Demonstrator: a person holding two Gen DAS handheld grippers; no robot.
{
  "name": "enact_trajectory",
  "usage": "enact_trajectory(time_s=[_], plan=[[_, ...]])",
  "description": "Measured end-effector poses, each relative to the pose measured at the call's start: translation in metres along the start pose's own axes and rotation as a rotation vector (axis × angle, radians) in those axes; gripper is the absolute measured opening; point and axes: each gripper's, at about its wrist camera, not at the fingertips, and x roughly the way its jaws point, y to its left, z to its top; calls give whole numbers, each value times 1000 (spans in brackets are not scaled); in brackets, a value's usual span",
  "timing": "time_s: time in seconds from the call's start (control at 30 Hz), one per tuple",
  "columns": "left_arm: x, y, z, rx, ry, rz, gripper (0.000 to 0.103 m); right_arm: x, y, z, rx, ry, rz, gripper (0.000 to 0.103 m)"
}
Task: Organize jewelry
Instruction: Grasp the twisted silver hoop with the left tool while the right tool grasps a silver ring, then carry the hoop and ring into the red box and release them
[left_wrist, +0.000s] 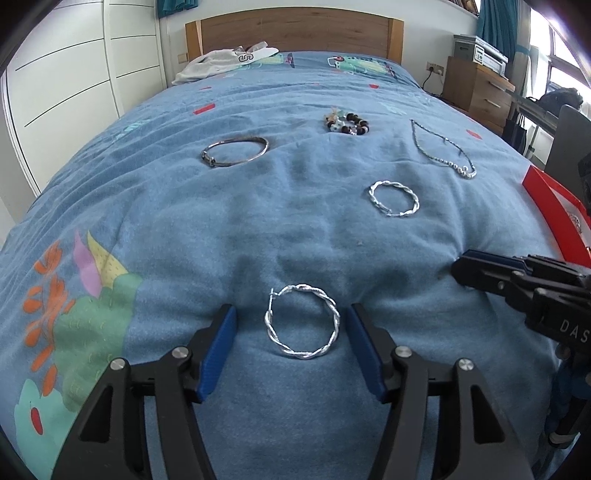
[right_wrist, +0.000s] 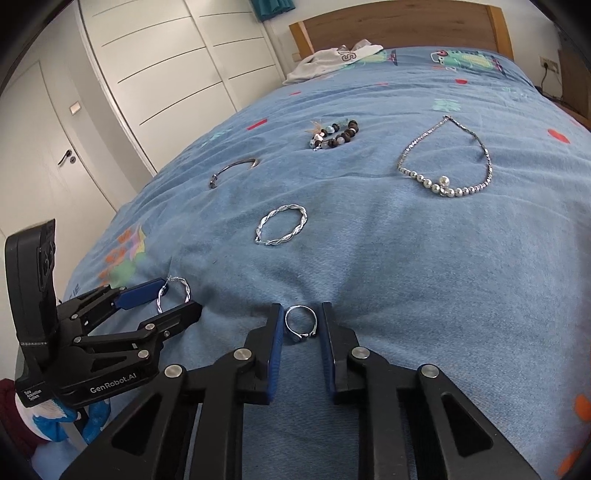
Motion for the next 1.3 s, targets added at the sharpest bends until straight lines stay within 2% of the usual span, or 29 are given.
enact_trajectory(time_s=[0.13,0.2,0.33,0.6,1.03,1.3], plan=[[-2,-3,0,15,-6,9,54,-1,5,-1,-24,1,-14,19],[-3,-4,0,25,-11,5,45,-2,10,-2,-43,3,-29,19],[-6,-5,1,31,-12,1,37,-4,16,-4,-71,8,-54,19],[-12,-4,0,22,-16,-13,36,-13,25,-11,-68,19,-84,18],[-37,4,2,-59,-58,-101,36,-37,34,-25,-48,27,-113,18],[-54,-13,3,-13,-71,-100,36,-64,36,-28,-41,5,-136,18]])
